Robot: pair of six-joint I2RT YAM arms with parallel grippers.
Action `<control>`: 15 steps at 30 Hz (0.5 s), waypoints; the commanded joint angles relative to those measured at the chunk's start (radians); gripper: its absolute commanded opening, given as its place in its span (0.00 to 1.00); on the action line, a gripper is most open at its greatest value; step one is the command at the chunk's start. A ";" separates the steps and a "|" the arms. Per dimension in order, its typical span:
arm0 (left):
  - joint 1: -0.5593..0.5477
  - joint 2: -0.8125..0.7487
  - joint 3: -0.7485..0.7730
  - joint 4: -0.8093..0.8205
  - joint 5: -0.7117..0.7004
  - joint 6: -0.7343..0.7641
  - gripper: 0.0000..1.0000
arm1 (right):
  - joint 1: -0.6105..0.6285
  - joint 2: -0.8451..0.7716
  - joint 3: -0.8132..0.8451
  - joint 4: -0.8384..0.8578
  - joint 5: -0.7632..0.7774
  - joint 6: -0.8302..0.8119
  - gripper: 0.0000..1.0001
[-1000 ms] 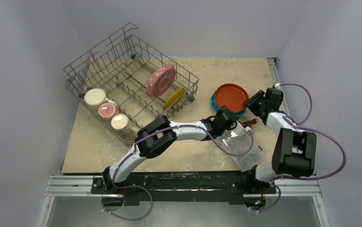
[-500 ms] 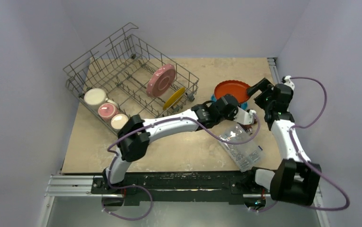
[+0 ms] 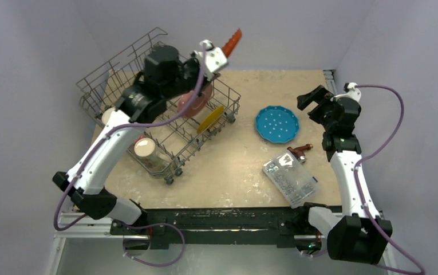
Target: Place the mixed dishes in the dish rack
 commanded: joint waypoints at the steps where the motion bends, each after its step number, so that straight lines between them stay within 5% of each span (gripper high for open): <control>1: 0.199 -0.070 -0.037 -0.002 0.320 -0.181 0.00 | 0.054 0.038 -0.001 -0.082 -0.039 -0.088 0.99; 8: 0.551 -0.060 -0.083 0.053 0.684 -0.321 0.00 | 0.110 0.060 -0.047 -0.140 -0.090 -0.163 0.99; 15: 0.773 0.035 -0.132 0.144 0.846 -0.352 0.00 | 0.123 0.051 -0.047 -0.196 -0.083 -0.213 0.99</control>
